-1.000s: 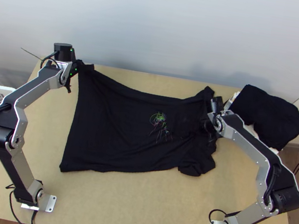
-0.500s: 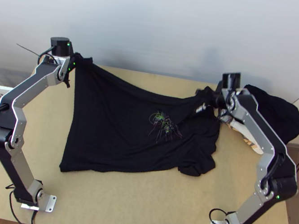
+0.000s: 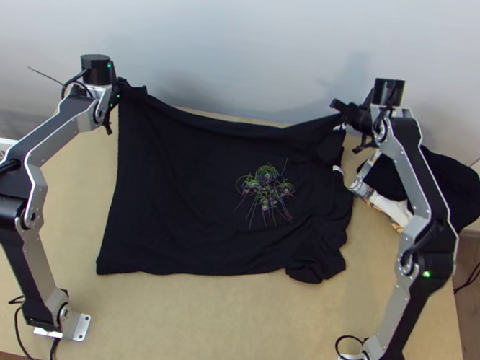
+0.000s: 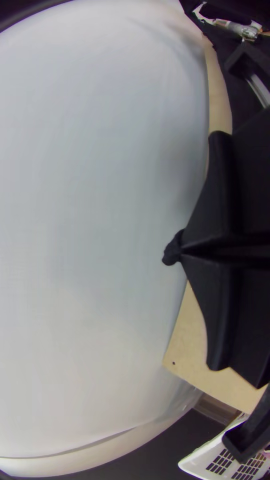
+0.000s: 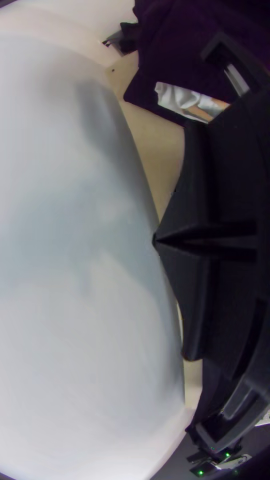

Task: Fold the t-shirt

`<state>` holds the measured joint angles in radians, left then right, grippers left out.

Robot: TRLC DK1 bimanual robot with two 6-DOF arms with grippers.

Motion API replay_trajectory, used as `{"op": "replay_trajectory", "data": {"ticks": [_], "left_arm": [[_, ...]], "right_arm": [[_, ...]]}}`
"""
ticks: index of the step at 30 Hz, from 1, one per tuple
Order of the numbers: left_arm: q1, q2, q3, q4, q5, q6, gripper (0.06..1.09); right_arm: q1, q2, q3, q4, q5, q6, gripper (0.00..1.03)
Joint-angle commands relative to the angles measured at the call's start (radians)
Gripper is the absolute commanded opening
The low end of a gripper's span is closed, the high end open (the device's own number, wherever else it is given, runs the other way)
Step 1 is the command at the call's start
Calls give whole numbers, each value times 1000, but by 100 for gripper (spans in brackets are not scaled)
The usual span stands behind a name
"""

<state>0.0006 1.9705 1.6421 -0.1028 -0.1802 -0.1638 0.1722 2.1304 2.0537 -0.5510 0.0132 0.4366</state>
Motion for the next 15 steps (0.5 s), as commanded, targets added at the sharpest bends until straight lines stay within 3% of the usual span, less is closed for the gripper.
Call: {"op": "replay_trajectory", "data": {"ticks": [1,8,15], "left_arm": [[13,73,61,26,-4,7,9],[36,197,234,29,-35,15,9],[41,304,418,29,-50,32,9]], "right_arm": [[-10,149,232,10,97,-1,3],[-13,197,264,76,180,-12,3],[-31,198,263,109,189,-33,3]]}}
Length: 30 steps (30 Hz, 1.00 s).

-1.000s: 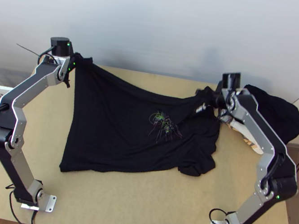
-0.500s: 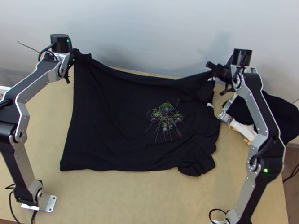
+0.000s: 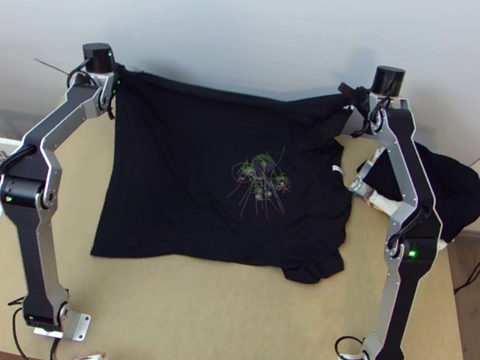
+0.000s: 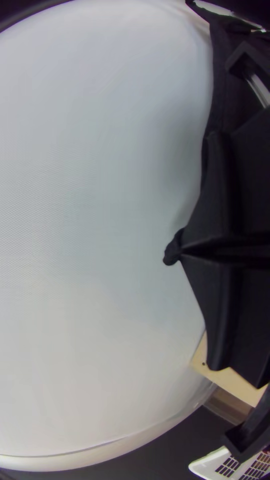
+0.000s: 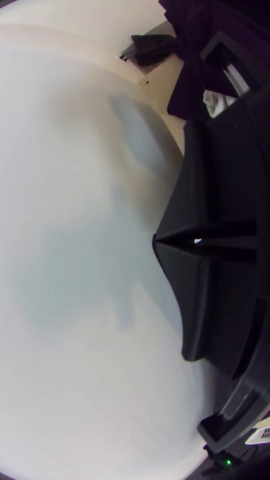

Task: Fold the t-shirt

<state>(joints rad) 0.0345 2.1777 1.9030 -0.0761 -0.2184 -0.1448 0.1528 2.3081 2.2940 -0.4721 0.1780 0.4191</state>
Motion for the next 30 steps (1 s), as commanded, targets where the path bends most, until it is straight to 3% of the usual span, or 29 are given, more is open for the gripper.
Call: {"op": "replay_trajectory", "data": {"ticks": [1,7,12,16,30], "left_arm": [[7,111,180,2,-12,16,9],[4,188,303,1,-12,42,9],[-1,156,283,-53,-10,31,9],[-5,87,186,-102,-10,16,9],[-10,-193,-257,-94,83,-39,9]], "right_arm": [[-12,20,21,36,26,-20,3],[-12,30,22,75,29,-39,3],[-1,-6,-24,44,28,-42,3],[7,-98,-143,-11,17,-34,3],[11,-457,-679,-7,-106,-34,3]]}}
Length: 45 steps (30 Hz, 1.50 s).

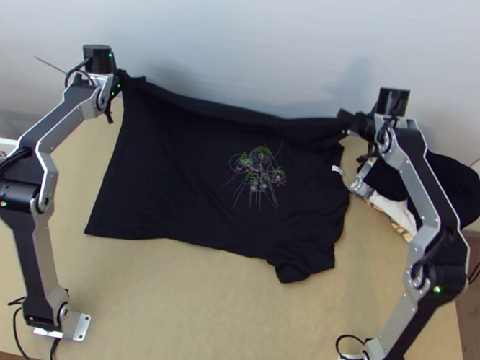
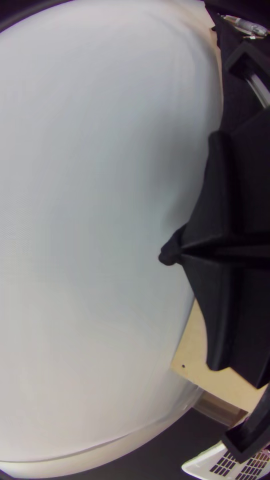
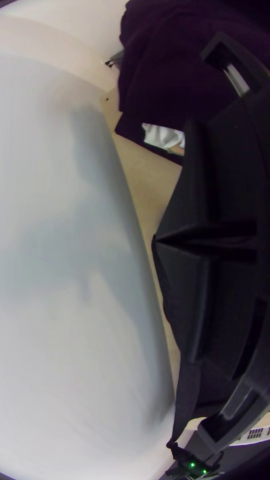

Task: Fold the t-shirt

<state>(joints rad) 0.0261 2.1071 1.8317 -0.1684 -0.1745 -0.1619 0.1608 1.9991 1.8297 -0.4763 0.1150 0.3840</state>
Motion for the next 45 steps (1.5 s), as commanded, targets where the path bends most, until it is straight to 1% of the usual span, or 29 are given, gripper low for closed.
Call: {"op": "replay_trajectory", "data": {"ticks": [1,8,17,24,35,38,45], "left_arm": [[-2,-144,-213,-2,43,-22,9],[8,-285,-391,3,58,-22,9],[6,-414,-606,35,73,-24,9],[5,-452,-684,40,75,-31,9],[-11,-510,-845,79,79,-36,9],[-2,-529,-896,115,79,-28,9],[15,-550,-959,132,78,-24,9]], "right_arm": [[5,-168,-244,-2,-48,1,3],[16,-324,-437,-5,-77,1,3],[19,-461,-656,-5,-84,0,3],[20,-533,-785,-2,-84,4,3],[14,-542,-894,18,-84,4,3],[17,-556,-914,18,-84,4,3],[9,-602,-934,18,-84,6,3]]}}
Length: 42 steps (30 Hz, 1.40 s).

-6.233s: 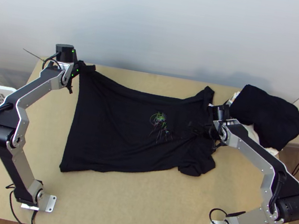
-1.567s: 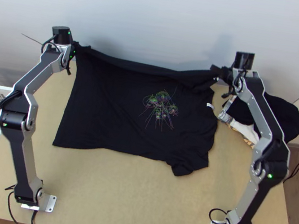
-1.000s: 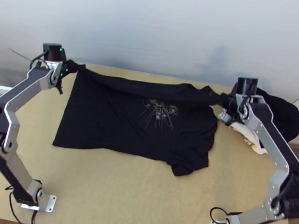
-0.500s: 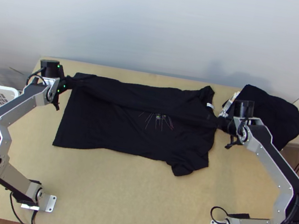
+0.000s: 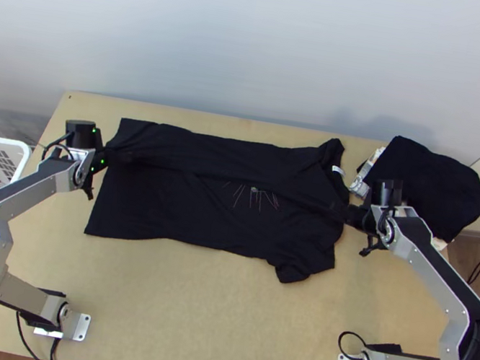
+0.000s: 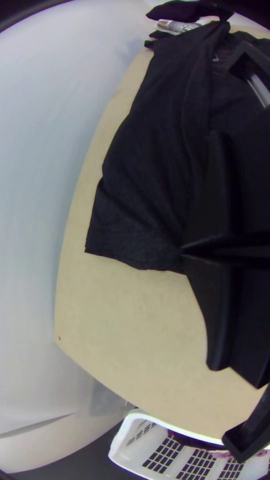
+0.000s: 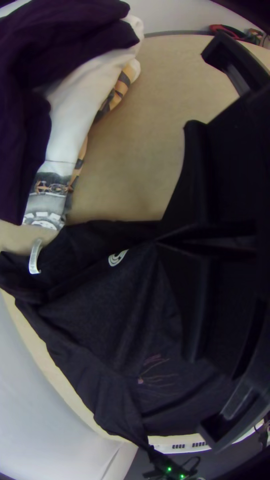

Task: Fold the t-shirt

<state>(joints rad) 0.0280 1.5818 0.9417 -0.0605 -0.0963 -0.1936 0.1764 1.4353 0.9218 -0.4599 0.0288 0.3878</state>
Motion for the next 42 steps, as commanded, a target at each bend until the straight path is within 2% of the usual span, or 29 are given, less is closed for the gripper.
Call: {"op": "replay_trajectory", "data": {"ticks": [1,14,15,18,19,21,23,26,27,33,37,42], "left_arm": [[20,-25,-73,31,0,11,9],[72,-11,-98,76,1,31,10],[69,-8,-109,85,1,31,10],[69,1,-142,93,1,31,11],[69,0,-149,90,1,31,18],[64,-17,-155,67,1,28,45],[55,-28,-147,30,1,25,73],[29,-43,-116,-38,3,19,100],[24,-46,-103,-65,3,10,103],[9,-137,-87,-237,12,-6,103],[10,-269,-139,-368,76,39,102],[10,-405,-241,-475,95,108,102]], "right_arm": [[-9,-47,-23,1,2,2,3],[-23,-70,-40,3,2,2,5],[-20,-69,-46,4,2,2,8],[-5,-69,-57,3,11,2,35],[-3,-73,-58,3,13,2,41],[-2,-93,-64,1,13,11,66],[3,-115,-70,1,13,34,85],[18,-134,-70,1,13,60,95],[26,-142,-70,1,13,66,98],[40,-184,-29,-57,8,83,98],[40,-225,-5,-140,-10,83,98],[44,-309,-21,-184,-40,83,98]]}}
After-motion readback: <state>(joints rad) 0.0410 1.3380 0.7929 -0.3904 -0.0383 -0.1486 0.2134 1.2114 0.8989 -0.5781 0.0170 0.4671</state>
